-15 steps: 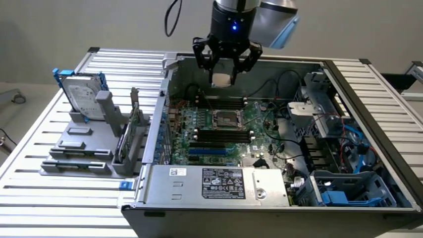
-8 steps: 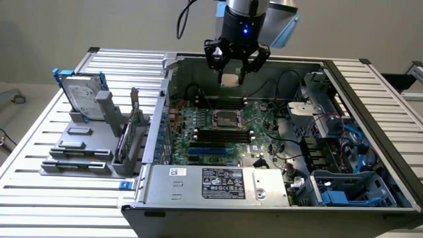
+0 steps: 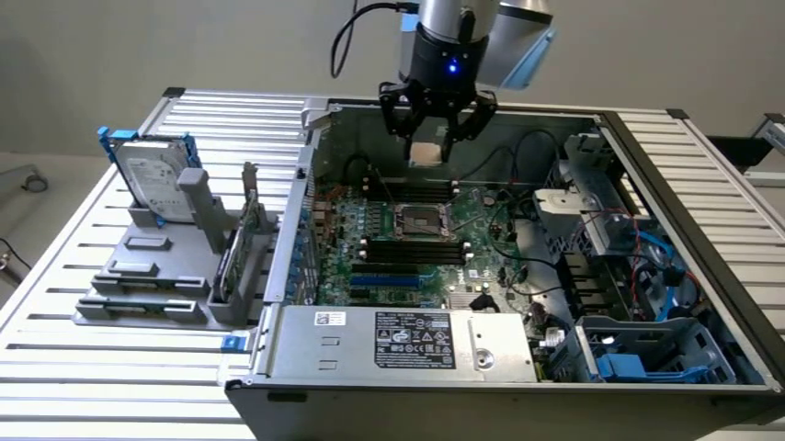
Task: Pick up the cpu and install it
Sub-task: 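Pick up the cpu and move it towards the insertion slot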
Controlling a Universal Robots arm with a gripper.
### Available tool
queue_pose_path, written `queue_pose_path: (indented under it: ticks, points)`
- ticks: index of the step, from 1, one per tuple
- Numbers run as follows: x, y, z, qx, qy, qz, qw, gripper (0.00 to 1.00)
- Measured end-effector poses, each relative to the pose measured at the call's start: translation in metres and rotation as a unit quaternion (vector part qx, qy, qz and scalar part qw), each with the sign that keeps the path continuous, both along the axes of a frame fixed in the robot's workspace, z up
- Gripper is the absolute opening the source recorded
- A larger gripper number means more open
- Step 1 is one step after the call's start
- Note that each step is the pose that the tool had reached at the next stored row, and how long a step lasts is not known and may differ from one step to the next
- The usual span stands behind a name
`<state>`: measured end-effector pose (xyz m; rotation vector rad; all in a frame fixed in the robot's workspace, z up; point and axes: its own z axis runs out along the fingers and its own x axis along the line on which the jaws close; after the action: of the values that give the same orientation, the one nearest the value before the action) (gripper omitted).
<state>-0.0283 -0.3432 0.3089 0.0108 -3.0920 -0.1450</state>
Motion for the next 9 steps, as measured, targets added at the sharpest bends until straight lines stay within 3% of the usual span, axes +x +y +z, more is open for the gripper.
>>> queue_pose_path:
  ticks: [3, 9]
  points:
    - [0.000, 0.0009, -0.0054, -0.0032, 0.0001, 0.000, 1.0000, 0.55]
    - [0.001, 0.0016, -0.0151, -0.0138, 0.0000, 0.000, 0.9999, 0.55]
